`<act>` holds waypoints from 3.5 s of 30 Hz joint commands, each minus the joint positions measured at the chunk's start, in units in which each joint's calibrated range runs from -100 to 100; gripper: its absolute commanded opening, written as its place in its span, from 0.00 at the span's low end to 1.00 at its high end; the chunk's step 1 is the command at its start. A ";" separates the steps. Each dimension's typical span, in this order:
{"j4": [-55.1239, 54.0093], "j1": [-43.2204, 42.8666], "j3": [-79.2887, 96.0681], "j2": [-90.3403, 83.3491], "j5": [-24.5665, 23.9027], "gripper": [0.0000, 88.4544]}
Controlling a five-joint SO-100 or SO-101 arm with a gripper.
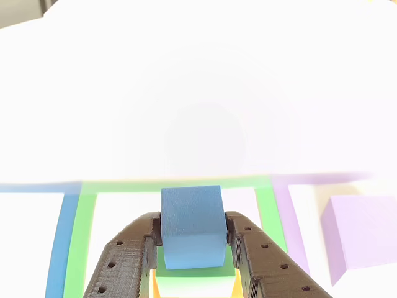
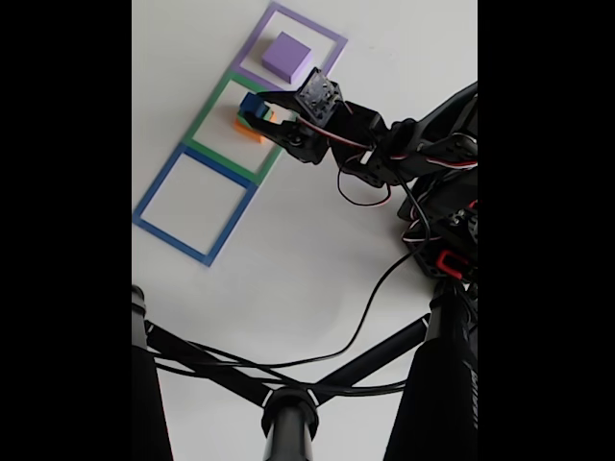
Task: Tower of hanoi
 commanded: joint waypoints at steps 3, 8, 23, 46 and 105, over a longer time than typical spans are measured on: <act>-1.39 0.00 -1.22 -0.18 0.00 0.17; -1.23 0.29 -1.13 -1.07 0.00 0.23; 61.12 1.25 -17.58 -42.09 0.00 0.33; 136.83 16.78 -79.76 -38.78 0.00 0.02; -8.03 24.36 -5.85 11.20 0.00 0.49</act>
